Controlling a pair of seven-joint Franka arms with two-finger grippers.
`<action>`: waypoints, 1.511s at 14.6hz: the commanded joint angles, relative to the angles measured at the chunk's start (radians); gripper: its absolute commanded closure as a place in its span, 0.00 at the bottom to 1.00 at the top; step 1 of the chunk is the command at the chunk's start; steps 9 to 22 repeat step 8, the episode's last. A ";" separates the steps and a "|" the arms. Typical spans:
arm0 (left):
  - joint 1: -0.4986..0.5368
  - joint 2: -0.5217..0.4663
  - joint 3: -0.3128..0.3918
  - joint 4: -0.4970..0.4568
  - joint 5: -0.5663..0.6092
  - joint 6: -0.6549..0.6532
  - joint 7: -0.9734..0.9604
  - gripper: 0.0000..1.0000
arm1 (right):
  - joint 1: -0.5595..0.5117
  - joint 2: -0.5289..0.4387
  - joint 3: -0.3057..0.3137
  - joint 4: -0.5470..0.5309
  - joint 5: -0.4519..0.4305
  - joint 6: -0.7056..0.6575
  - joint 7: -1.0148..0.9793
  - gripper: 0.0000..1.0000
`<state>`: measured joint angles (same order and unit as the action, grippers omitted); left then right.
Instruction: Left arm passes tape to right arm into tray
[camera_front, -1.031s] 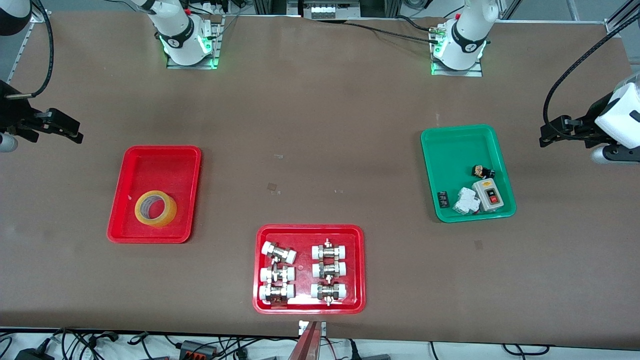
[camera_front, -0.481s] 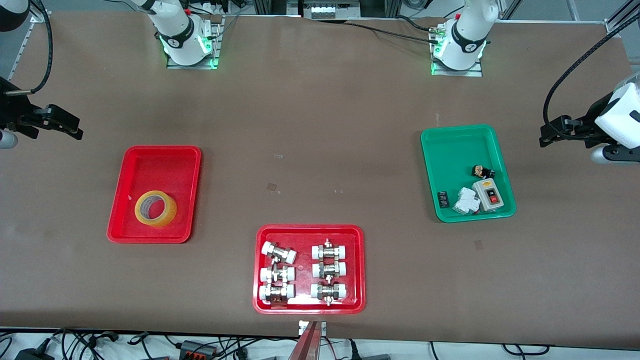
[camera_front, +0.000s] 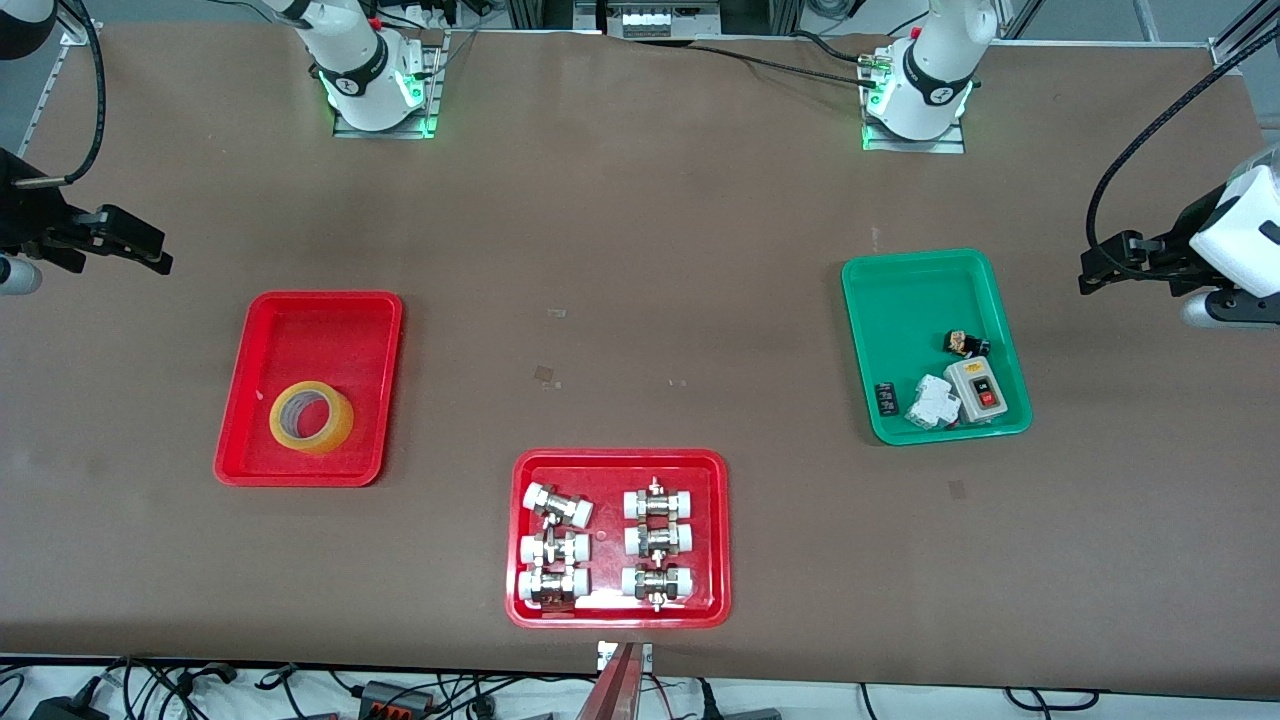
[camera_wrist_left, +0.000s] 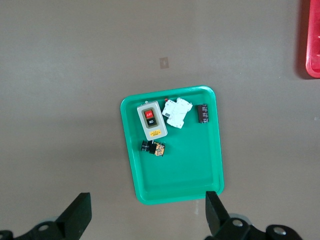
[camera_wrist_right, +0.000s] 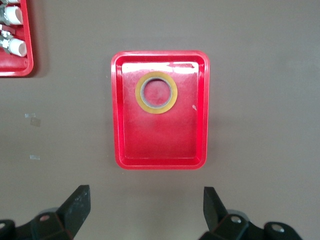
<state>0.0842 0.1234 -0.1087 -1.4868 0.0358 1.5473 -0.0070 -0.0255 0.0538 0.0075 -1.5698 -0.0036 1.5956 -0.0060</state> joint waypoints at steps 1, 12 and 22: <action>0.006 -0.008 -0.005 -0.009 -0.016 0.011 0.021 0.00 | -0.008 -0.061 -0.001 -0.051 0.017 0.000 -0.014 0.00; 0.008 -0.008 -0.005 -0.009 -0.016 0.011 0.021 0.00 | -0.008 -0.074 -0.001 -0.064 0.005 0.020 -0.025 0.00; 0.008 -0.008 -0.005 -0.009 -0.016 0.011 0.021 0.00 | -0.008 -0.074 -0.001 -0.064 0.005 0.020 -0.025 0.00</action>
